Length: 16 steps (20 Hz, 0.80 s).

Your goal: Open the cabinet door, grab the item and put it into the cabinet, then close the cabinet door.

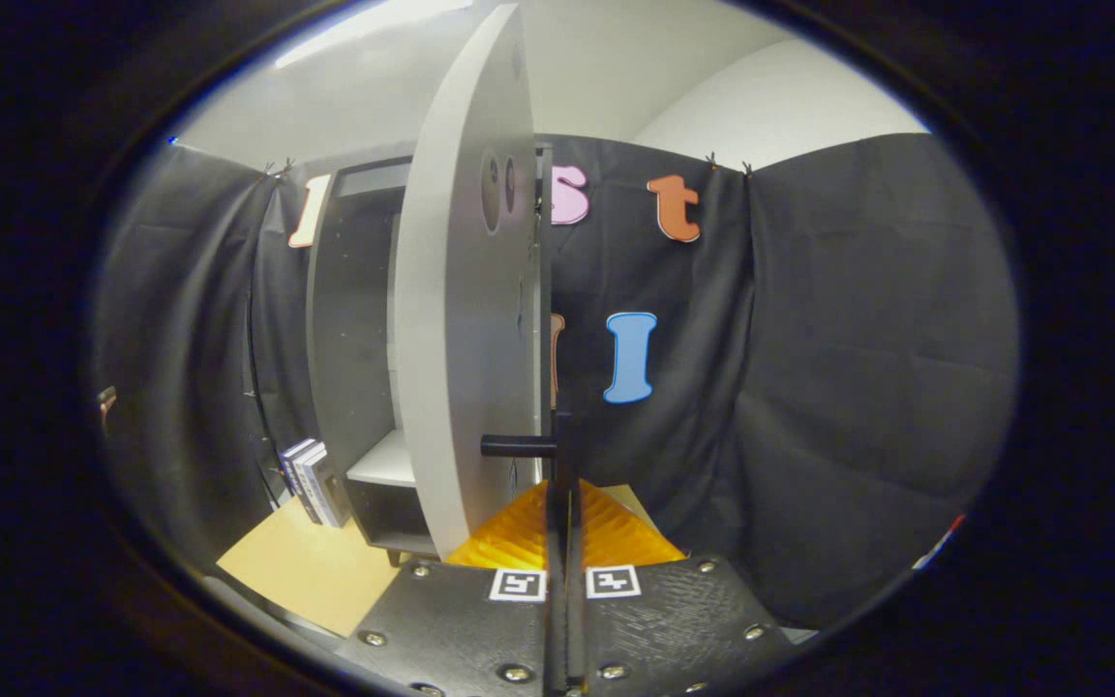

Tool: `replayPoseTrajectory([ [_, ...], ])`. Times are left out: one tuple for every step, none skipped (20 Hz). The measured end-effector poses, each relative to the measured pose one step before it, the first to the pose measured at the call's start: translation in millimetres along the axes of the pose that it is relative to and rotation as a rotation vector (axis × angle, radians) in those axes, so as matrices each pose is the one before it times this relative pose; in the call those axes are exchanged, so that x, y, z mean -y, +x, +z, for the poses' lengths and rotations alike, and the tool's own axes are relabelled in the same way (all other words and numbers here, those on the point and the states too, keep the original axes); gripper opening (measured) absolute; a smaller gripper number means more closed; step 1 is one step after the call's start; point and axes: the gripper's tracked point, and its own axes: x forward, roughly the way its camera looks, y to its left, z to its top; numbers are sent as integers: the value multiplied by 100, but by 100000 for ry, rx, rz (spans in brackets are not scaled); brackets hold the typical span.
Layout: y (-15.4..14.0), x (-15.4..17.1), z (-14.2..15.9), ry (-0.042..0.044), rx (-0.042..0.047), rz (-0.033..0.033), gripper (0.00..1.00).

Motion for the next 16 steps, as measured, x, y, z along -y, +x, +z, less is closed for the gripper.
replayPoseTrajectory([
  [72,188,-4,77,-128,256,1],
  [118,66,-66,438,-289,172,1],
  [-220,98,-64,242,-275,-400,1],
  [-188,259,-381,-1146,-461,-1466,1],
  [-363,147,-384,-1914,-145,-2105,1],
  [-529,486,-240,-2077,43,-3305,1],
  [-753,887,-358,-2281,-248,-4836,1],
  [-593,791,-317,-2200,87,-5125,1],
  [-502,771,-487,-1717,-590,-4987,1],
  [-911,321,-466,-379,-965,-4385,1],
  [-957,93,-288,1276,-845,-2600,1],
  [-920,-94,-114,1895,-703,-2931,1],
  [-931,-238,-174,1403,-456,-2278,1],
  [-920,-443,-198,1465,-372,-1595,1],
  [-1052,-925,-32,1639,129,-364,1],
  [-882,-1167,-293,1256,-192,552,1],
])
